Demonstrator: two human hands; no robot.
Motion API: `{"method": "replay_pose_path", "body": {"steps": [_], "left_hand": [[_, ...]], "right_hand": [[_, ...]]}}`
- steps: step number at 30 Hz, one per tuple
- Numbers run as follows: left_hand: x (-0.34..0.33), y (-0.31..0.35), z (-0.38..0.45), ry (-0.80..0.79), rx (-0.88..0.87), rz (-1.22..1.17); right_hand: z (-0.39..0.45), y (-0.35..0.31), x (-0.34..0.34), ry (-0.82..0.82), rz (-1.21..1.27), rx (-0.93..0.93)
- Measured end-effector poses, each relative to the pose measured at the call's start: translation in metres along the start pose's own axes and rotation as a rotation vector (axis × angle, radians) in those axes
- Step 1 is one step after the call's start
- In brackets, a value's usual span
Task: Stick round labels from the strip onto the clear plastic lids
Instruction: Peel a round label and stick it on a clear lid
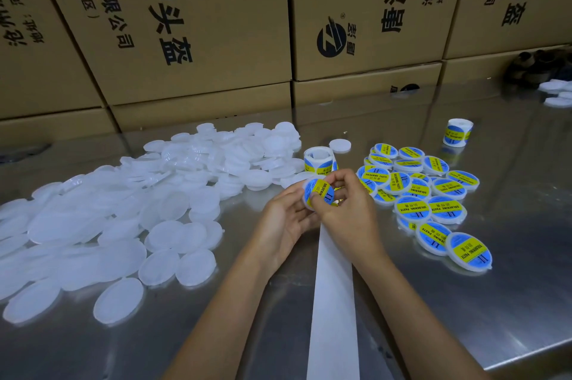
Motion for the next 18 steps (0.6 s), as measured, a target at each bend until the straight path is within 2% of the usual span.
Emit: {"method": "replay_pose_path", "body": {"steps": [3, 10, 18], "left_hand": [[0.002, 0.003, 0.0, 0.018, -0.017, -0.015], [0.004, 0.002, -0.001, 0.04, -0.013, -0.022], [0.006, 0.004, -0.002, 0.058, -0.004, -0.028]], "right_hand": [[0.0, -0.001, 0.005, 0.045, -0.109, 0.028], [0.0, 0.007, 0.006, 0.043, -0.154, -0.036], [0.004, 0.014, 0.009, 0.047, -0.081, -0.085]]}}
Point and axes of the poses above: each hand's wrist, its own z-axis towards the middle knuckle, its own x-axis out of the back of the hand, y = z × x, the point moved 10 cm from there along z, towards the middle knuckle, and after that the axes turned 14 degrees about -z, right-handed, at the moved point
